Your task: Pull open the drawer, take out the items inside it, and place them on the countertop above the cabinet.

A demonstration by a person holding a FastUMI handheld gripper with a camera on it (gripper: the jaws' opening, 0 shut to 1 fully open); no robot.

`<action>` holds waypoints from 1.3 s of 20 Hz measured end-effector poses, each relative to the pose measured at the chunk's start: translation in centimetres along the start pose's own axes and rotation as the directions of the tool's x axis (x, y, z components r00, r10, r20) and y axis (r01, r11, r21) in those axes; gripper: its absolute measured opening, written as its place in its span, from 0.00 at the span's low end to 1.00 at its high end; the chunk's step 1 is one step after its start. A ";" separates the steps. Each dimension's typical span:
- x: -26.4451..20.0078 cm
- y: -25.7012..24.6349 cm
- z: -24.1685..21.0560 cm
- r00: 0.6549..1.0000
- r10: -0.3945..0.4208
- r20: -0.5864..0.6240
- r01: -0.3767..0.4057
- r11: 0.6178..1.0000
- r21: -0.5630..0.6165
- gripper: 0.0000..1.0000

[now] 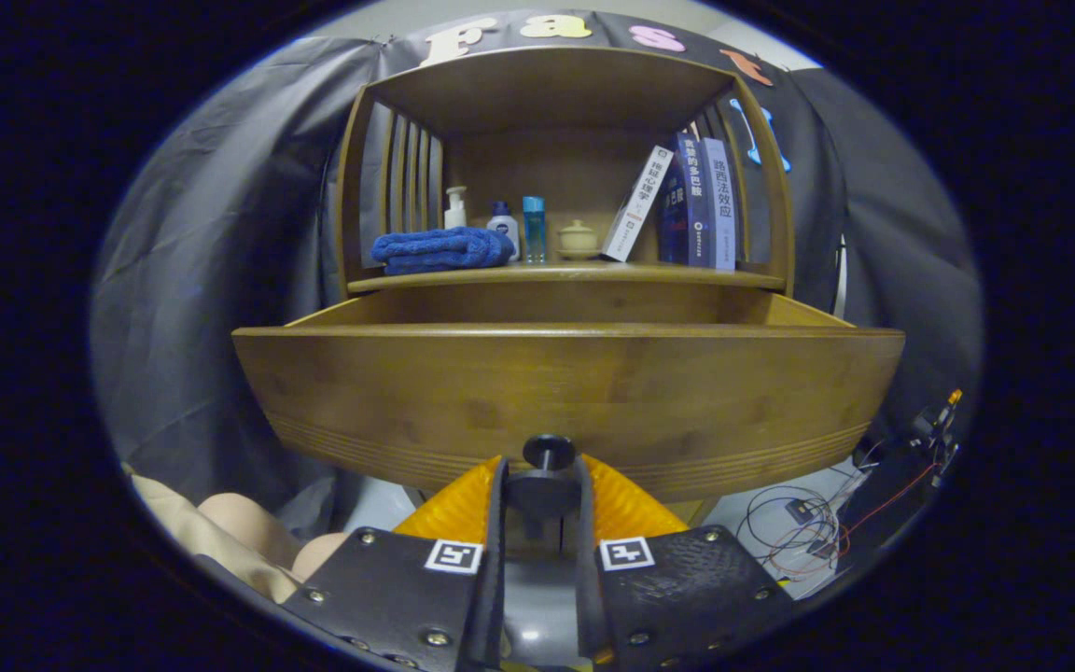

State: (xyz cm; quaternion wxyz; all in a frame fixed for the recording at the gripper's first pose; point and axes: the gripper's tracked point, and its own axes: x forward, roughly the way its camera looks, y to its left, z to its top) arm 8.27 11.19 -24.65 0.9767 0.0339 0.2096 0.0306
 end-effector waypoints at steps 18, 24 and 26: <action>-3.4 0.0 0.3 1.000 0.009 0.006 -0.009 1.000 -0.028 0.46; -6.5 -0.8 6.6 0.993 0.004 0.121 -0.005 1.000 0.004 0.46; -7.0 -0.8 10.0 0.982 0.007 0.187 -0.008 1.000 0.002 0.46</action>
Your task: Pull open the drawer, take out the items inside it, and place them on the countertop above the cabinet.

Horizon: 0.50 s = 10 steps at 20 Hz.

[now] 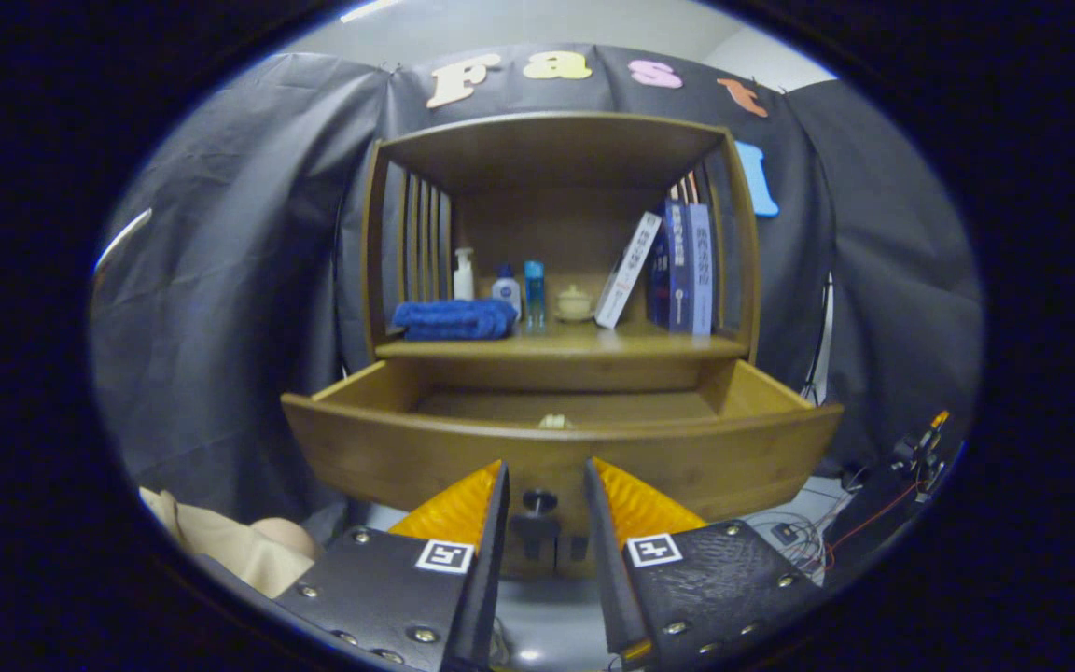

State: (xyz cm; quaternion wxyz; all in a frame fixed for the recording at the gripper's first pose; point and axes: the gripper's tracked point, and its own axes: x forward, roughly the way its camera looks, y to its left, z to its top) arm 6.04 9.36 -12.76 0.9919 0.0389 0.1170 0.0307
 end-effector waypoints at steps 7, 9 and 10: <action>4.0 0.9 6.8 0.995 0.033 0.098 -0.022 0.993 -0.113 0.45; 5.6 1.6 7.0 0.996 0.054 0.069 -0.045 0.991 -0.123 0.46; 6.5 1.9 7.2 0.996 0.065 0.060 -0.057 0.990 -0.131 0.46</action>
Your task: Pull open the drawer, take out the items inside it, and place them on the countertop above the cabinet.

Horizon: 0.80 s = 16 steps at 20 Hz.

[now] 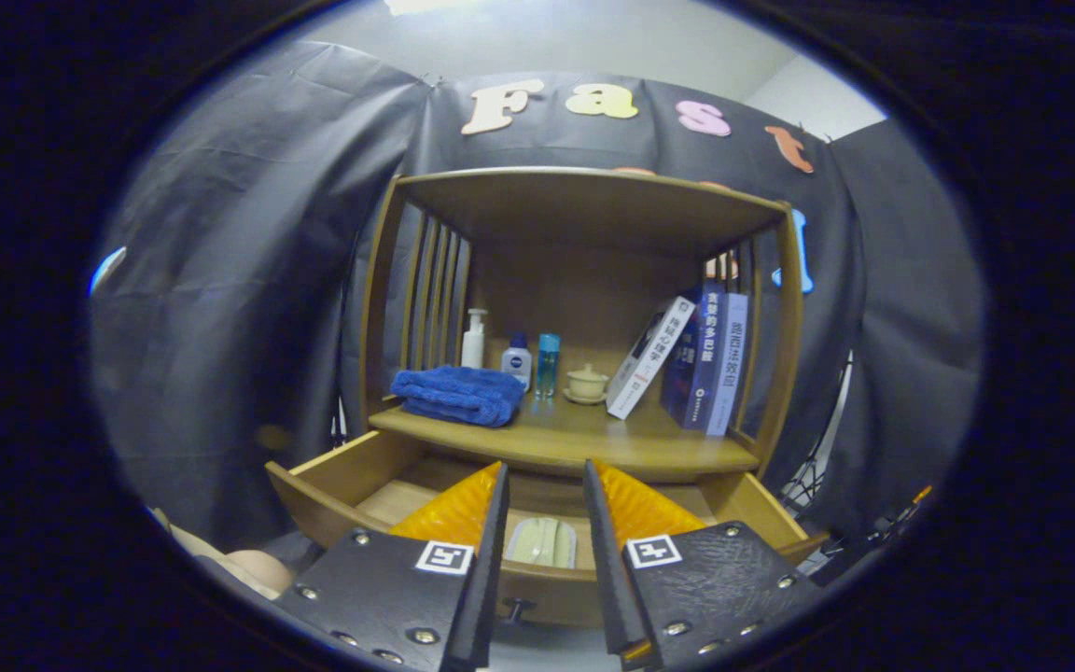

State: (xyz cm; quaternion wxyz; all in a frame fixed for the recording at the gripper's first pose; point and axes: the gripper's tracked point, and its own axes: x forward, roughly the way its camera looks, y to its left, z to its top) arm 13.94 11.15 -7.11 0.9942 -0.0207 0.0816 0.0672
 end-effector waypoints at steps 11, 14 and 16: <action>7.9 -0.6 -5.9 0.948 0.056 -0.313 -0.059 0.998 -0.001 0.43; 8.9 -0.7 -10.0 0.880 0.060 -0.471 -0.074 0.997 -0.011 0.43; 9.9 -0.8 -11.8 0.848 0.061 -0.526 -0.079 0.997 -0.011 0.43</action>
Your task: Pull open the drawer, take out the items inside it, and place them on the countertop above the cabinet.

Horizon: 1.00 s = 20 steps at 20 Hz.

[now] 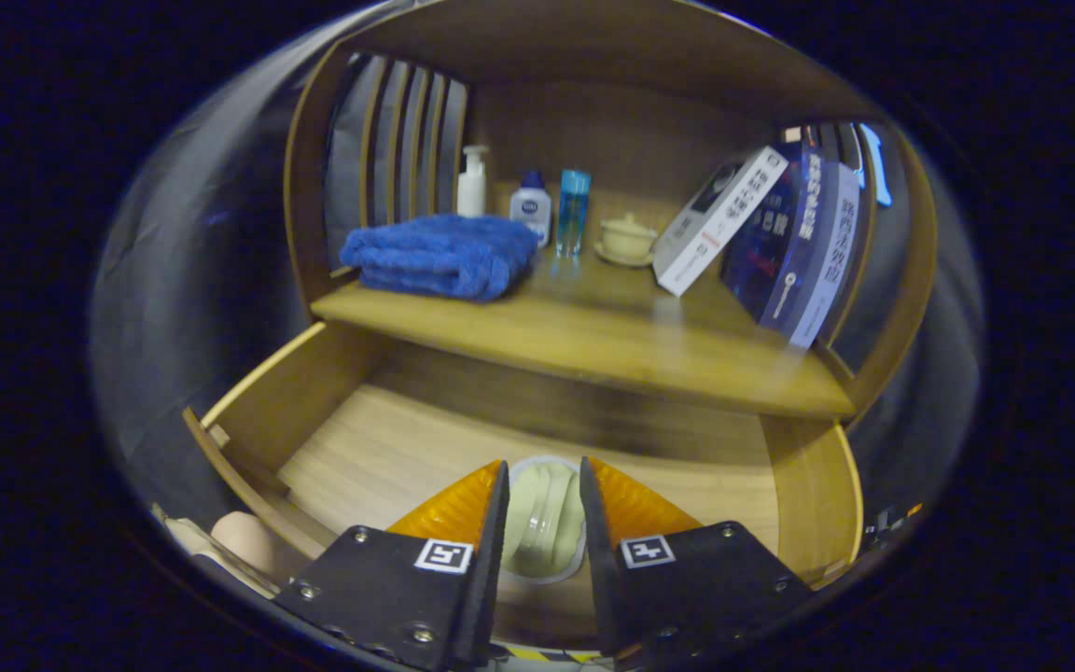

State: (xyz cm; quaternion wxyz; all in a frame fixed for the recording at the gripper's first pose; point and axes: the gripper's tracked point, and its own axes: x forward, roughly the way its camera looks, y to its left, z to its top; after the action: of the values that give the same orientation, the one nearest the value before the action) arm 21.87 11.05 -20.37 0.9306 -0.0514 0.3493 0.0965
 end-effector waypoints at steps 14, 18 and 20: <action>3.5 -1.2 -2.9 0.987 0.005 -0.158 0.006 0.997 0.073 0.44; 3.6 -1.0 -2.9 0.988 0.015 -0.156 -0.002 0.997 0.079 0.44; 3.6 -0.9 -3.2 0.985 0.017 -0.174 -0.004 0.997 0.076 0.43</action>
State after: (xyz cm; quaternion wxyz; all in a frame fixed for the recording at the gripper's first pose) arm 22.63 10.12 -25.10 0.8971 -0.0227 0.4333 0.0833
